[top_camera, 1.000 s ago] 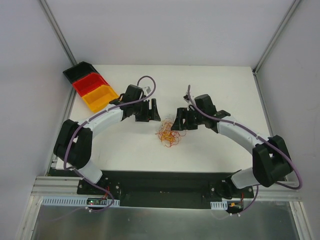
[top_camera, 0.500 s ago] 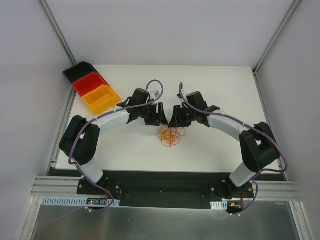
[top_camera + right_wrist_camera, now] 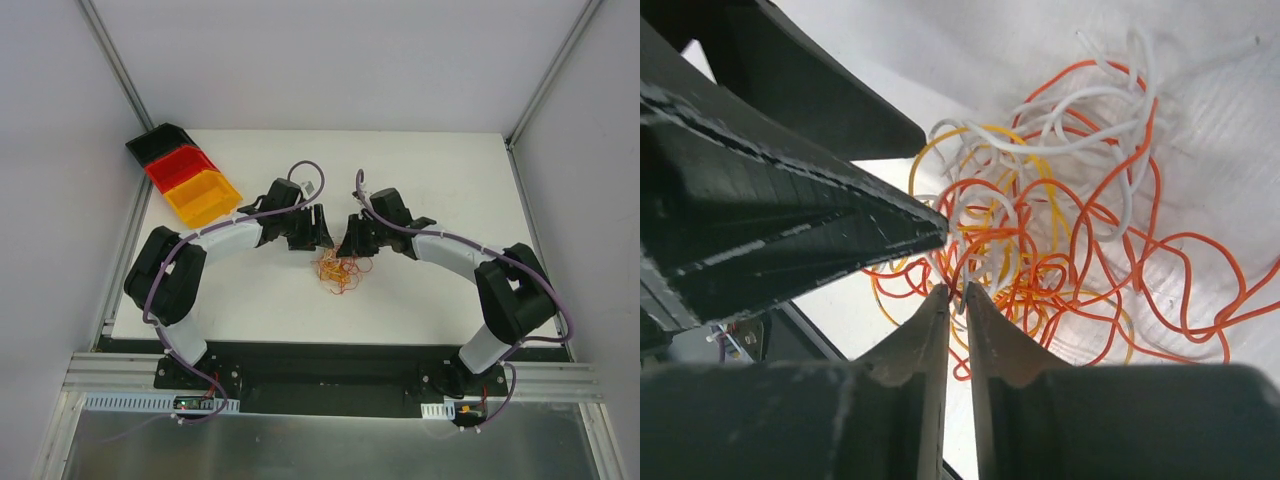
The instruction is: Untangle the cables
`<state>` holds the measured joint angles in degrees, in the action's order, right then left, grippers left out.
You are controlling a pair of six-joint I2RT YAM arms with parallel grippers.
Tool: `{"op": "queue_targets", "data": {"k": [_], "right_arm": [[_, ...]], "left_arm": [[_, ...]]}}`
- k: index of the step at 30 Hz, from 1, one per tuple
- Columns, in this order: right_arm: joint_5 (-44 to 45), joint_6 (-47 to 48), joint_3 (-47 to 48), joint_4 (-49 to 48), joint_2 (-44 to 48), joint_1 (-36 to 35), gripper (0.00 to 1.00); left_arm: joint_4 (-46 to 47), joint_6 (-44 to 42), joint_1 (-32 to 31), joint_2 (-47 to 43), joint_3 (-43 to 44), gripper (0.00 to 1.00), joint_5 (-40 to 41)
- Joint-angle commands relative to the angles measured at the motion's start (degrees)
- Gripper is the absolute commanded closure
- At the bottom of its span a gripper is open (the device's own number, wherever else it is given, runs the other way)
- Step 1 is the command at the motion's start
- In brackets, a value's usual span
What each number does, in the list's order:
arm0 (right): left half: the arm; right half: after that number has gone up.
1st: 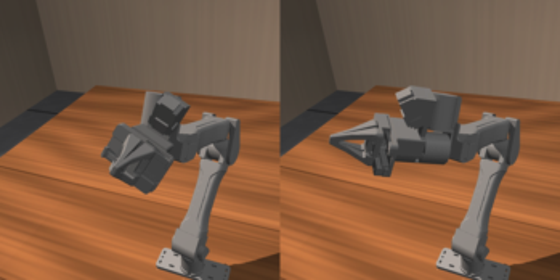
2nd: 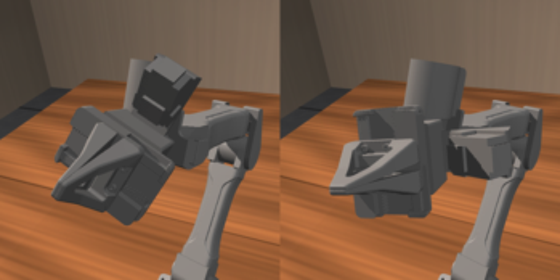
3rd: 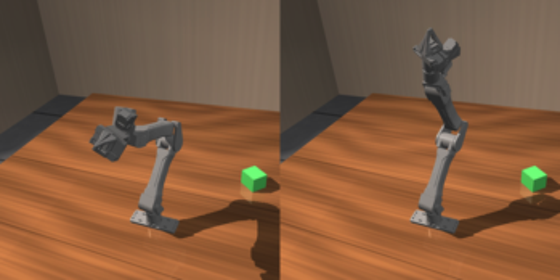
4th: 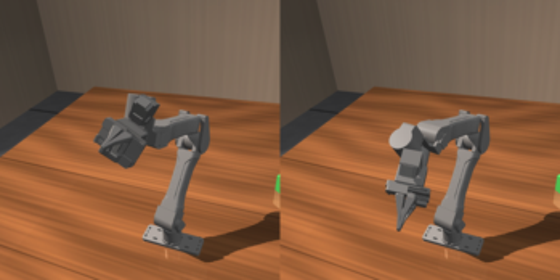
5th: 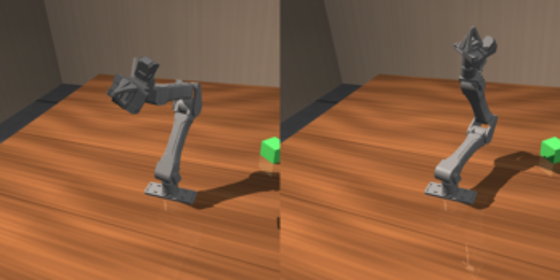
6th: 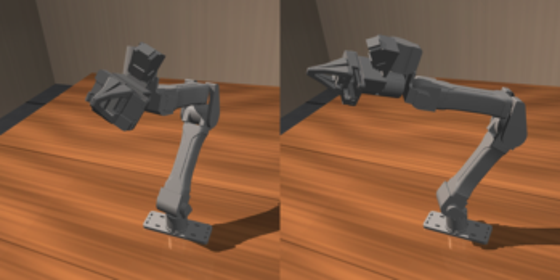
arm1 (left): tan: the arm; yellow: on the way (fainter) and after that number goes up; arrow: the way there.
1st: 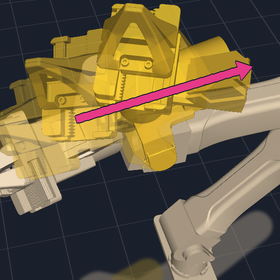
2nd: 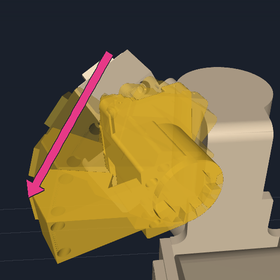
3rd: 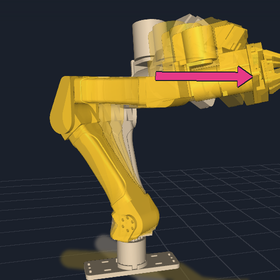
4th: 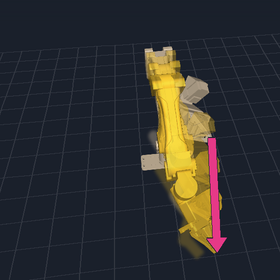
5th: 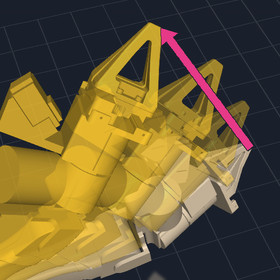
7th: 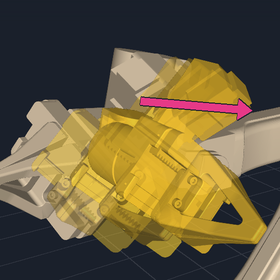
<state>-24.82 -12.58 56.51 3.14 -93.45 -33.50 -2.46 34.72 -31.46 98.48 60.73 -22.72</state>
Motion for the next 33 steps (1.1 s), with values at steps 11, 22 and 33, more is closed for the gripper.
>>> {"op": "queue_targets", "data": {"k": [11, 22, 33], "right_arm": [[1.2, -0.2, -2.5, -2.8, 2.4, -0.3, 0.94], [4.0, -0.7, -3.2, -2.8, 3.4, -0.7, 0.96], [45.4, -11.2, -8.7, 19.2, 18.5, 2.7, 0.99]], "left_arm": [[-0.4, 3.3, 0.5, 1.0, 3.0, 0.55, 2.9], [-1.3, 3.0, 0.3, 0.8, 2.6, 0.94, 3.6], [-7.6, -9.4, 0.1, -31.8, -3.6, 1.00, 25.2]]}}
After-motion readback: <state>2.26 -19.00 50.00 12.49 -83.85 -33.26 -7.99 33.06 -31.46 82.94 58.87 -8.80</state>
